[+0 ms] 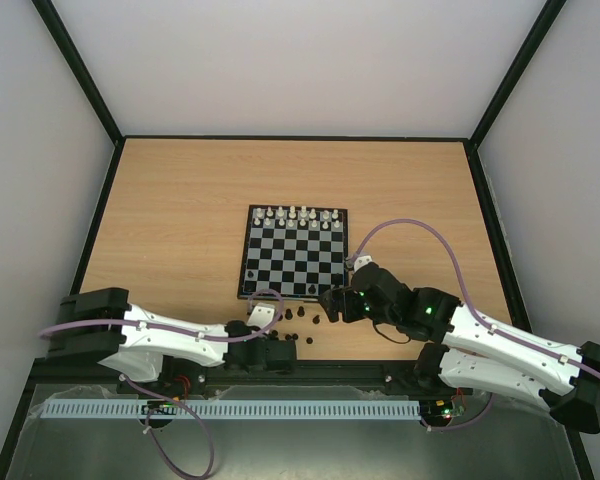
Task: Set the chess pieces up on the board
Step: Pick up the chess piece at the center of the board, then place the chess piece on the chessboard.
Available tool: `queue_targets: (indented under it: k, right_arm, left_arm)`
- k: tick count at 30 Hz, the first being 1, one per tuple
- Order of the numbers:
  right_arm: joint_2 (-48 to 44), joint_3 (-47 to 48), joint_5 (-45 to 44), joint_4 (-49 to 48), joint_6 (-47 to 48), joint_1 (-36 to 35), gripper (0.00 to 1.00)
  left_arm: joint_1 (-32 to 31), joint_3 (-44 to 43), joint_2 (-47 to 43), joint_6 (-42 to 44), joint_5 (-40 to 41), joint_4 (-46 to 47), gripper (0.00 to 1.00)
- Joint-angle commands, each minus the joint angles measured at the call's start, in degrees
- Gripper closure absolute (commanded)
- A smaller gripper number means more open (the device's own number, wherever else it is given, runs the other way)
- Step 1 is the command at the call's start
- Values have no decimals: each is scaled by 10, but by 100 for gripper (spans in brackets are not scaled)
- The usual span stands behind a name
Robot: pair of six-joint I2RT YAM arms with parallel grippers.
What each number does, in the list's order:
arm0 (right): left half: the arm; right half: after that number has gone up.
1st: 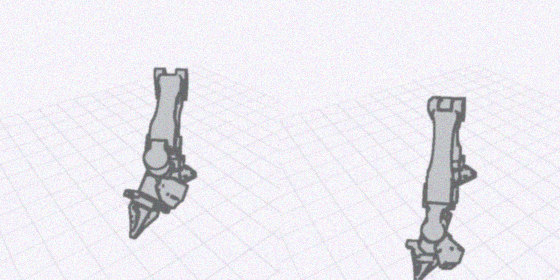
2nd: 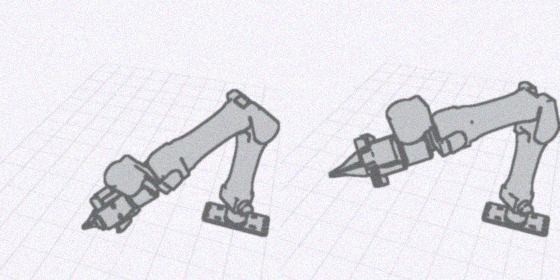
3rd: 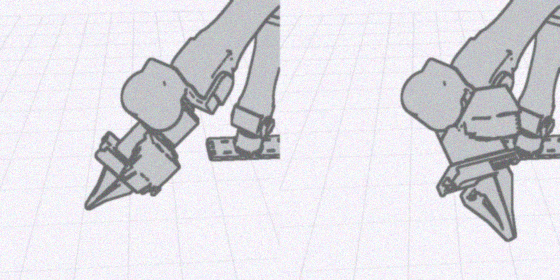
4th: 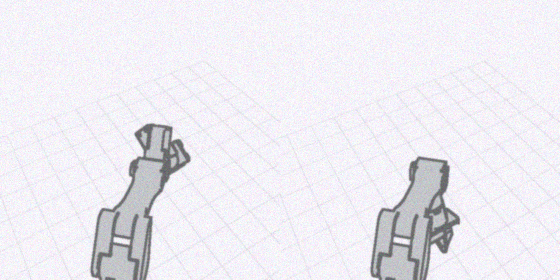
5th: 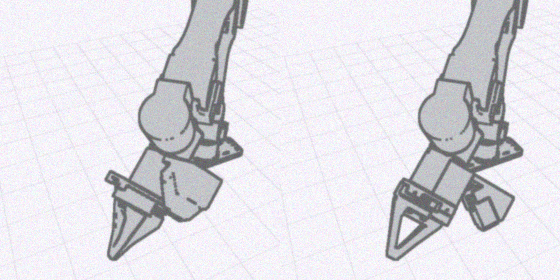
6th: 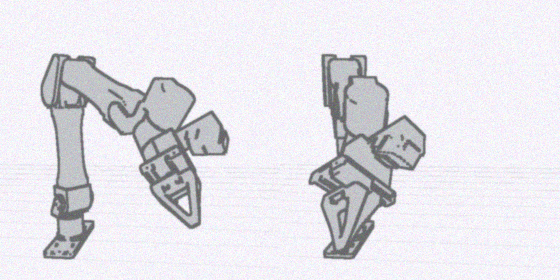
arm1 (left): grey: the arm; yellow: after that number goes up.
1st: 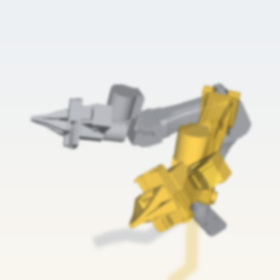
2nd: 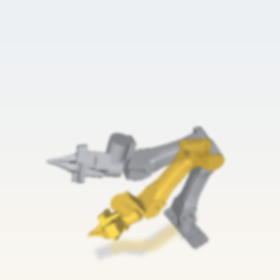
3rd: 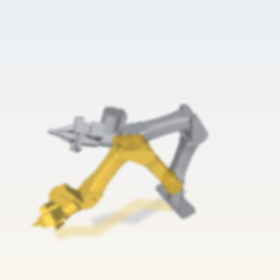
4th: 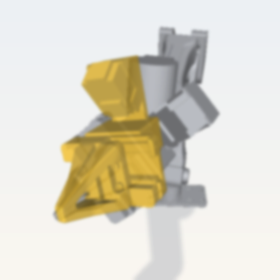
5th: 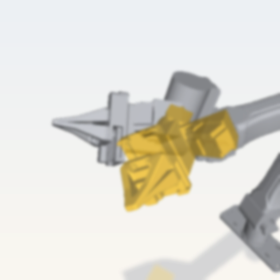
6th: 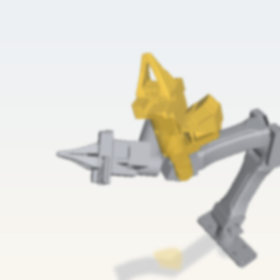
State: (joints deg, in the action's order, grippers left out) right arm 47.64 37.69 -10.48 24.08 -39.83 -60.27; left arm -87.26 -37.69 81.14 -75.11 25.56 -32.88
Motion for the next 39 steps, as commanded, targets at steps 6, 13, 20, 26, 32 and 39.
queue_targets:
  k: [6, 13, 20, 26, 32, 39]
  right_arm:
    - [-11, -6, 3, 1, 8, -3, 8]
    - [-17, -5, -2, 1, 7, -4, 8]
    - [-20, -6, 1, 2, 7, -3, 8]
    - [-19, -7, 3, 1, 7, -4, 8]
    - [-17, -7, 5, 0, 7, -3, 8]
    - [-16, -8, 6, -1, 8, -4, 8]
  left_arm:
    - [70, -108, -59, 107, 47, -88, 94]
    - [211, -193, -61, 262, 36, -49, 94]
    - [299, -206, -7, 324, 17, 0, 93]
    - [327, -171, 18, 336, -6, 57, 93]
    - [336, -139, 42, 336, -17, 94, 93]
    - [348, -112, 63, 337, -22, 127, 92]
